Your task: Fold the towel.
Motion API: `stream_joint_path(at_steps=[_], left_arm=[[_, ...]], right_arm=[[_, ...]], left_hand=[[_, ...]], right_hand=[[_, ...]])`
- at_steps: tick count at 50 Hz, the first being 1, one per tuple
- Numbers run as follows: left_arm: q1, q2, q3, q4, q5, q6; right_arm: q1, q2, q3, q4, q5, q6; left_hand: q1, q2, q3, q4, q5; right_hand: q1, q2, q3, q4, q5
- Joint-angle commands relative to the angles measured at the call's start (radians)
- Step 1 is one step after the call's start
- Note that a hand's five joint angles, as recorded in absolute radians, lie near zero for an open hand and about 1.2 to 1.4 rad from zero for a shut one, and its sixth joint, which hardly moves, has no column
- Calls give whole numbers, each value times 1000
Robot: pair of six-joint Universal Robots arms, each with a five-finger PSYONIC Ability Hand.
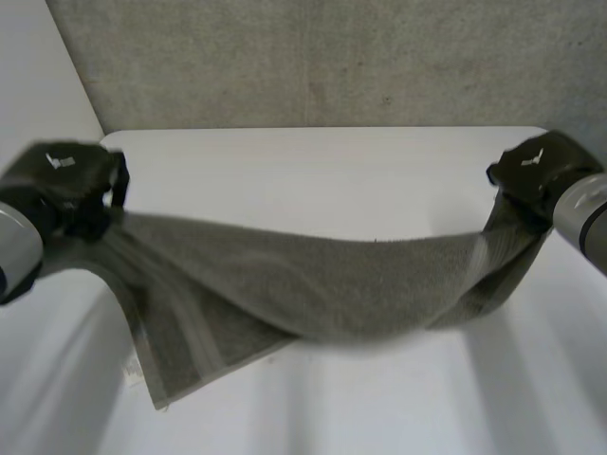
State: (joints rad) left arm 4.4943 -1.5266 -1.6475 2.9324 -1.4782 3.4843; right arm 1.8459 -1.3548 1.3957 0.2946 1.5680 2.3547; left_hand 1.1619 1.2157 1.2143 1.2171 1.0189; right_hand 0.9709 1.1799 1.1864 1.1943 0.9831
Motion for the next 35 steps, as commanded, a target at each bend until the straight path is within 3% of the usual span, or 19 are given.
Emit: stream_joint_path(at_steps=[1,7,11,13,14,16,20,26,35], left_arm=[[-14,-246,4,36,-4,4],[-18,-402,176,120,-7,5],[-21,-490,473,195,-19,-5],[-21,-506,586,217,-22,-10],[-23,-510,689,243,-33,-14],[-26,-512,783,270,-59,-25],[-37,-488,929,336,-132,-82],[-58,-415,861,341,-145,-122],[-79,-311,349,372,-131,-129]], right_arm=[[6,106,-3,-42,-2,5],[29,224,-148,-201,10,18],[62,279,-285,-341,40,15],[79,309,-419,-510,73,20],[79,309,-420,-511,73,20],[82,295,-495,-717,79,24],[84,250,-497,-890,79,64],[84,197,-425,-896,75,158],[88,172,-221,-778,21,248]], left_hand=[[234,181,182,179,203],[234,181,182,179,203],[234,181,182,179,203],[234,181,182,179,203],[234,181,182,179,203],[234,181,182,179,203],[234,181,182,179,203],[234,181,182,179,203],[234,181,182,179,203]], right_hand=[[425,216,210,202,239],[425,216,210,202,239],[425,216,210,202,239],[425,216,210,202,239],[425,216,210,202,239],[425,216,210,202,239],[425,216,210,202,239],[425,216,210,202,239],[425,216,210,202,239]])
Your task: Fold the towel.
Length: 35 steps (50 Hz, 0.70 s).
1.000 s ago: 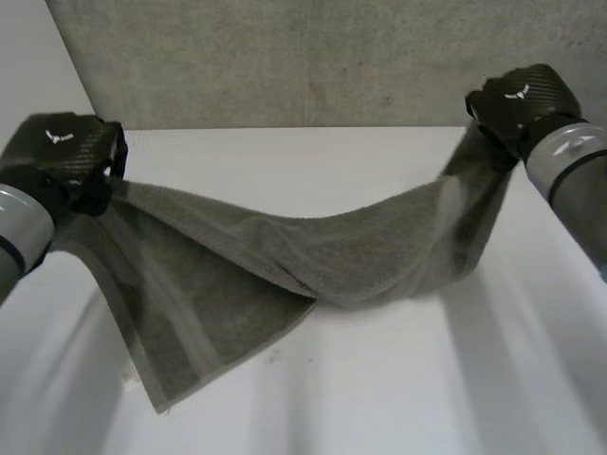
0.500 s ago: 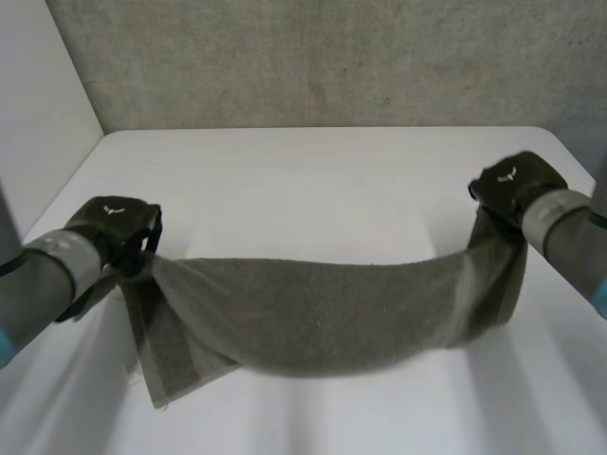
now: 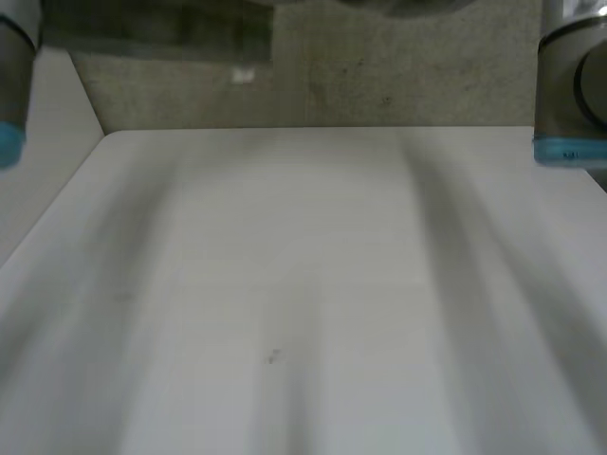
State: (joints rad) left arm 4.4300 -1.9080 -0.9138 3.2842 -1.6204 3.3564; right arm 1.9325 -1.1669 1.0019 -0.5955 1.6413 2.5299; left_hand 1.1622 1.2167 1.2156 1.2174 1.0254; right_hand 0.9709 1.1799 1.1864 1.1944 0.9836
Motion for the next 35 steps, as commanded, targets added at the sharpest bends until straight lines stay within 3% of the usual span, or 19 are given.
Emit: stream_joint_path(at_steps=[1,9,17,27,35], left_arm=[[-23,70,-461,31,13,-2],[-46,18,-749,107,13,6],[-54,23,-873,91,11,8],[-52,131,-984,5,13,8],[-69,194,-1074,-35,13,5]], right_arm=[[2,-16,173,112,-52,73],[0,29,371,230,-109,122],[-1,72,518,321,-112,124],[-17,-26,619,526,-141,115],[-27,-79,676,554,-207,112]], left_hand=[[234,180,181,179,196],[234,180,181,179,196],[234,180,181,179,196],[234,180,181,179,196],[234,180,181,179,196]], right_hand=[[425,216,210,202,238],[425,216,210,202,238],[425,216,210,202,238],[425,216,210,202,238],[425,216,210,202,238]])
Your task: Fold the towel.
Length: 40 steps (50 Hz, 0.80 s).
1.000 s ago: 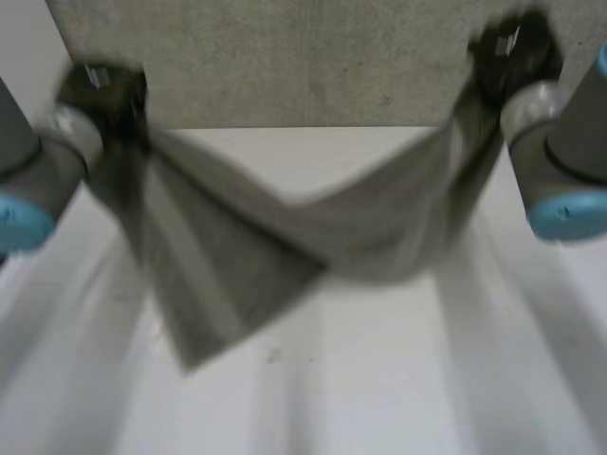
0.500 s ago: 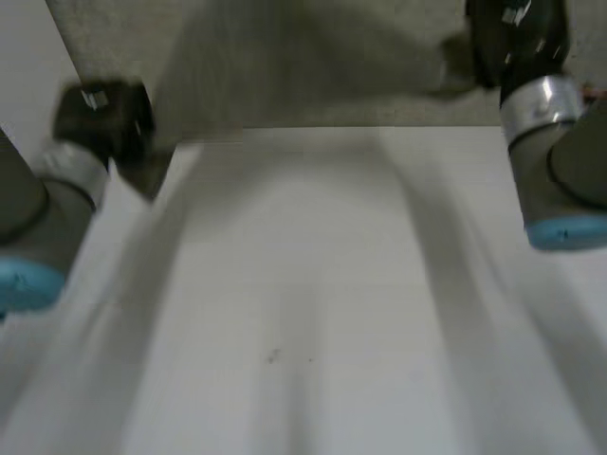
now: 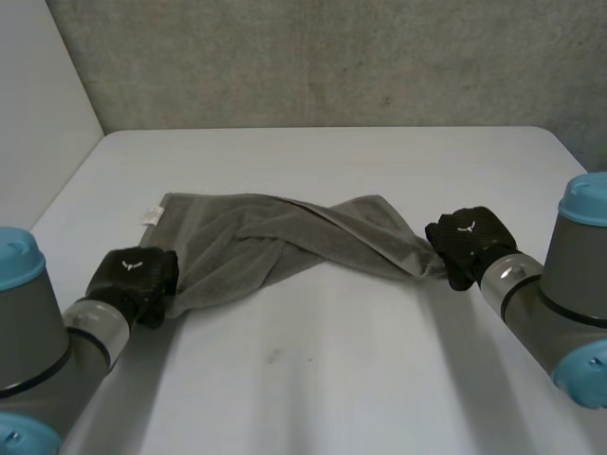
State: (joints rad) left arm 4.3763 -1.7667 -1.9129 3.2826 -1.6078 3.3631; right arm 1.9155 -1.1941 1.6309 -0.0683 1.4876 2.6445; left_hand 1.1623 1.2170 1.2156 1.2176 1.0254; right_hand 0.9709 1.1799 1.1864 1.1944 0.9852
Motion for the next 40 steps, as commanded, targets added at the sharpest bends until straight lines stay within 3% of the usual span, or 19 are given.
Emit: stream_joint_path(at_steps=[1,7,12,19,20,21,22,23,24,25,29,32,35,40], left_arm=[[-33,61,-92,-41,-3,-2],[-106,107,-137,-104,-4,-11],[-246,185,-170,-228,-4,-16],[-331,216,-155,-238,-4,-53],[-327,211,-146,-232,-4,-59],[-327,211,-146,-232,-4,-59],[-319,207,-131,-222,-4,-62],[-319,207,-130,-222,-4,-62],[-308,199,-109,-212,-6,-60],[-296,196,-83,-201,-7,-57],[-251,181,-18,-169,-6,-60],[-149,141,95,-112,-3,-56],[-106,86,181,-86,2,-59],[-100,-49,337,-83,3,-60]], right_arm=[[-10,-51,47,27,-53,-3],[-27,-99,50,28,-59,-2],[-27,-156,43,22,-58,2],[-27,-220,32,-1,-59,5],[-27,-220,32,-1,-59,5],[-27,-235,35,-7,-59,6],[-27,-236,35,-7,-59,6],[-26,-252,37,-11,-59,9],[-24,-272,38,-14,-63,12],[-24,-272,38,-15,-63,12],[-21,-355,47,-40,-98,17],[-20,-418,53,-79,-136,20],[-18,-473,58,-119,-156,28],[-13,-551,49,-154,-164,92]], left_hand=[[234,179,181,179,196],[234,179,181,179,196],[234,179,181,179,196],[234,179,181,179,196],[-65,-120,-118,-120,-103],[-68,-123,-121,-123,-106],[-539,-594,-592,-594,-577],[-544,-598,-597,-599,-581],[-924,-979,-978,-980,-962],[-983,-1038,-1037,-1039,-1021],[-981,-1036,-1034,-1036,-1019],[-978,-1033,-1032,-1033,-1016],[-969,-1024,-1023,-1025,-1007],[-963,-1018,-1017,-1019,-1001]], right_hand=[[425,216,210,202,237],[425,216,210,202,237],[425,216,210,202,237],[425,216,210,202,237],[425,216,210,202,237],[425,216,210,202,237],[425,216,210,202,237],[425,216,210,202,237],[425,216,210,202,237],[425,216,210,202,237],[425,216,210,202,237],[425,216,210,202,237],[425,216,210,202,237],[425,216,210,202,237]])
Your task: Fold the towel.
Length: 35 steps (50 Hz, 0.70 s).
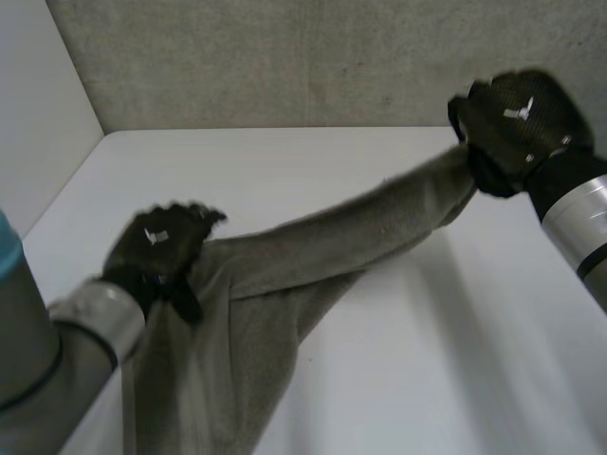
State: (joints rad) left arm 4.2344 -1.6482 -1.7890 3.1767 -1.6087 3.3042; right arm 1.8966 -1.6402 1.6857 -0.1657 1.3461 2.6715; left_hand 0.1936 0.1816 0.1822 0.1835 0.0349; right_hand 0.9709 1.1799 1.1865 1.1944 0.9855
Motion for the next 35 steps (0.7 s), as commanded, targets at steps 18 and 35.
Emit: stream_joint_path(at_steps=[18,35], left_arm=[[45,-653,651,-93,293,-3],[107,-768,818,-72,145,25]], right_arm=[[4,-139,-34,-61,-73,94],[-42,38,-110,-43,-73,73]], left_hand=[[217,229,228,227,201],[1203,1215,1214,1213,1187]], right_hand=[[425,216,210,202,236],[425,216,210,202,236]])
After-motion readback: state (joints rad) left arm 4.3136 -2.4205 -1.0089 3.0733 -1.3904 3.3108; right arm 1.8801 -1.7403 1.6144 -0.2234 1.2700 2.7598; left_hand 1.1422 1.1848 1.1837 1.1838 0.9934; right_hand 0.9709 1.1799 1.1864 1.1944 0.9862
